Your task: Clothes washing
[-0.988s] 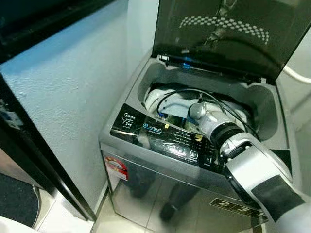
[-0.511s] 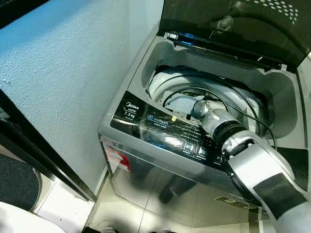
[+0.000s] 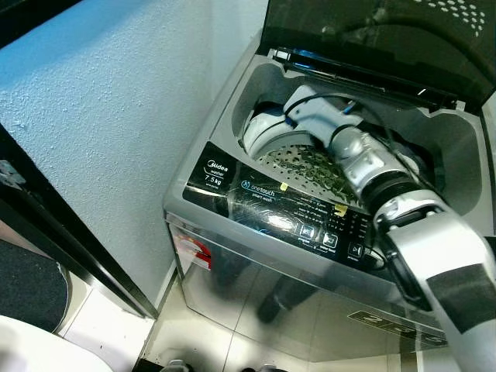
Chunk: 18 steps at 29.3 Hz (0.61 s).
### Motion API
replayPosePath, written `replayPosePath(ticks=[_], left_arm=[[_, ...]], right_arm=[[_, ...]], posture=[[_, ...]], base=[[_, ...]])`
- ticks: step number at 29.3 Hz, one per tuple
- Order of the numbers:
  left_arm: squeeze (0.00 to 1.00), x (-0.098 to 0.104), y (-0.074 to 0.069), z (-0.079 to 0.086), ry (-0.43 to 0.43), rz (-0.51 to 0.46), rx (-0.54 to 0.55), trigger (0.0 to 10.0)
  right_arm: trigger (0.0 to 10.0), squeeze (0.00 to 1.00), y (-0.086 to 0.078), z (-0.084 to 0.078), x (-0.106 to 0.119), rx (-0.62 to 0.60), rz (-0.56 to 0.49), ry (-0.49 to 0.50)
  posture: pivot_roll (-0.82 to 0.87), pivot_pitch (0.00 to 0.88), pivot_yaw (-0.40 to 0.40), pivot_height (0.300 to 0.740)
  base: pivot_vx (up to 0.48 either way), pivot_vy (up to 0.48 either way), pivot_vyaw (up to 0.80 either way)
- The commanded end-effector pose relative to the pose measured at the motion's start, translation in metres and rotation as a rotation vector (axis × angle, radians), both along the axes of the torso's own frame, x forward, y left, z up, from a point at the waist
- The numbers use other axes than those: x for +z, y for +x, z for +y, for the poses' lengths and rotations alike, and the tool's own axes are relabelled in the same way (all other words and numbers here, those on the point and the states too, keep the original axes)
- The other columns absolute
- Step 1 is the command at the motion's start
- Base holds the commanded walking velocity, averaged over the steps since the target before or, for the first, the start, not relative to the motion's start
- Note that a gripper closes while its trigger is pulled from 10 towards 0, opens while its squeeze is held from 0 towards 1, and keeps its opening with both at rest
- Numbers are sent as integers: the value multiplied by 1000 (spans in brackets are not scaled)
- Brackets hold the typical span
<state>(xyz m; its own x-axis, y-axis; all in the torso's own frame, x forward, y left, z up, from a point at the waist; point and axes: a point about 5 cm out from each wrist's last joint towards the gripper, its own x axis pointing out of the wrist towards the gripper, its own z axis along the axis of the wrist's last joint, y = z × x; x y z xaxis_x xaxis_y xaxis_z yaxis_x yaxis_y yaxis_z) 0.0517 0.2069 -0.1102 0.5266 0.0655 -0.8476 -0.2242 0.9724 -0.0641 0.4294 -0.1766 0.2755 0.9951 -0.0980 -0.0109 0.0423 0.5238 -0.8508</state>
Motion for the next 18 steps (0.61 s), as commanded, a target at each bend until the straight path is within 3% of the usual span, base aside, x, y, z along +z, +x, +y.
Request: replayPosePath(ticks=[1, 2, 5, 7, 8, 9, 10, 11, 13, 18], left_arm=[[0, -1, -1, -4, -20, 15, -15, 10000], [0, -1, 1, -3, -19, 14, -16, 10000], [0, -1, 6, -1, -17, 11, -17, 10000], [0, -1, 6, -1, -17, 11, -17, 10000], [0, 0, 9, 0, -17, 7, -15, 10000], [0, 0, 12, 1, -16, 3, -14, 10000], [0, 1, 17, 2, -14, -1, -11, 10000], [0, 1, 21, 3, -13, -4, -9, 10000], [0, 2, 27, 4, -12, -9, -7, 10000], [0, 4, 38, 6, -5, -12, -15, 10000]], right_arm=[[10000, 1000, -1, -10, -1, -18, 12, 48], [10000, 1000, -2, -14, 0, -21, 24, 62], [10000, 1000, -3, -24, 2, -17, 37, 224], [10000, 1000, -3, -25, 2, -17, 36, 241], [10000, 494, -3, -26, 5, 21, 41, 381], [10000, 494, -4, -26, 9, 78, 37, 512], [10000, 0, -5, -23, 17, 202, 23, 727], [10000, 0, -6, -22, 24, 294, -1, 862], [10000, 0, -10, -23, 30, 442, -45, 1001], [10000, 0, -19, -31, 28, 592, -121, 1111]], posture=[[60, 183, -68, 740], [60, 183, -68, 740], [57, 163, -63, 740], [57, 163, -63, 740], [49, 138, -56, 740], [47, 127, -54, 740], [36, 100, -46, 740], [36, 100, -46, 740], [23, 73, -35, 740], [9, 38, -20, 740]], base=[[0, 0, 0], [0, 0, 0], [0, 0, 0], [0, 0, 0], [0, 0, 0], [0, 0, 0], [0, 0, 0], [0, 0, 0], [0, 0, 0], [0, 0, 0]])
